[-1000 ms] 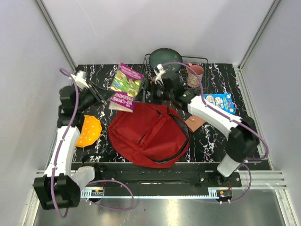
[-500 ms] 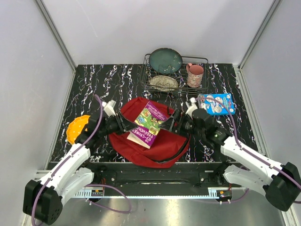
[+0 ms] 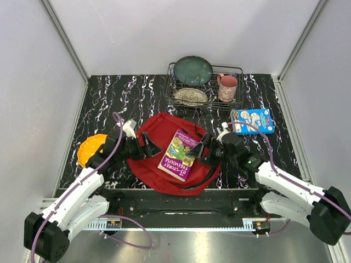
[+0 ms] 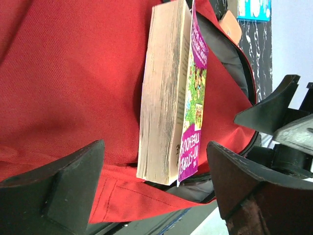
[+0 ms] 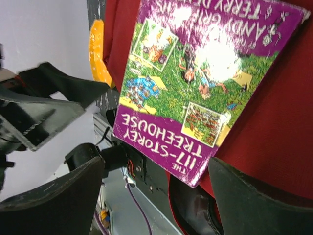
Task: Pack the student bag
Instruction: Place the book in the student bag, then pick up the book from the student bag.
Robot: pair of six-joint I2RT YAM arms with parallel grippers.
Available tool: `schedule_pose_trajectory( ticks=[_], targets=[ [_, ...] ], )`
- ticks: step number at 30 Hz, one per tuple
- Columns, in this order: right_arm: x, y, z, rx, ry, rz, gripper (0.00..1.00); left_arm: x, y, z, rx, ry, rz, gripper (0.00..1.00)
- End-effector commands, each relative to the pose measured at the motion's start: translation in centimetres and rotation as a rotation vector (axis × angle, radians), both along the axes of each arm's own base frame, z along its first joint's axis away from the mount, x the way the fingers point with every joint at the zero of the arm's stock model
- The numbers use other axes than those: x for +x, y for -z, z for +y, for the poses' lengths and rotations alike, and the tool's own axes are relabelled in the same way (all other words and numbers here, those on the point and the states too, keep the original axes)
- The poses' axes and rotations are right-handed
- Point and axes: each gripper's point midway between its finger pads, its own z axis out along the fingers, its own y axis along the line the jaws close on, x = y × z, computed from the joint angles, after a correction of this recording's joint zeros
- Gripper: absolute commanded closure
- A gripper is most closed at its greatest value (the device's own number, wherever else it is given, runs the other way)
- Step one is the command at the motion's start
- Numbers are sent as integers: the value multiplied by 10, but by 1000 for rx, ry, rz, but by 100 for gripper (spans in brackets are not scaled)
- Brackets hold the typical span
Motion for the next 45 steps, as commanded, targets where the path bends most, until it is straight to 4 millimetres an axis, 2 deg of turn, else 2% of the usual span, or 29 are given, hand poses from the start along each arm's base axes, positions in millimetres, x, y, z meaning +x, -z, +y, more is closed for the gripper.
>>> schedule_pose_trajectory(
  ticks=[1, 4, 8, 12, 14, 17, 21, 26, 27, 29, 30, 31, 34, 39, 45],
  targets=[
    [4, -16, 13, 36, -3, -21, 8, 12, -32, 11, 79, -9, -132, 9],
    [6, -8, 7, -35, 56, -6, 9, 14, -39, 9, 87, 20, -156, 6],
    [2, 10, -4, -130, 111, 33, 9, 15, -26, 2, 123, 59, -126, 6],
    [-6, 23, -1, -127, 105, 70, 10, 14, -18, -11, 135, 112, -113, 6],
    [-9, 36, -3, -141, 116, 103, 10, 14, -13, -17, 137, 137, -102, 6],
    [-7, 44, 4, -127, 99, 93, 10, 14, -6, -27, 148, 166, -84, 6],
    [2, 75, 5, -196, 140, 147, 10, 13, 11, -39, 162, 192, -44, 6],
    [0, 92, 30, -132, 61, 183, 14, 3, 39, -45, 208, 195, 19, 10],
    [2, 84, 38, -80, 48, 162, 15, 2, 43, -45, 210, 190, 28, 15],
    [1, 85, 40, -50, 45, 165, 17, -2, 49, -44, 212, 188, 37, 23],
    [3, 77, 44, -16, 35, 142, 18, -3, 51, -44, 213, 187, 41, 28],
    [3, 74, 45, -4, 31, 129, 18, -6, 52, -46, 208, 199, 44, 39],
    [5, 54, 48, 55, 20, 71, 18, -11, 60, -46, 224, 222, 55, 53],
    [8, 19, 59, 157, -21, -23, 18, -17, 68, -54, 222, 267, 79, 67],
    [8, -7, 70, 264, -67, -86, 23, -23, 55, -78, 160, 345, 56, 73]
  ],
)
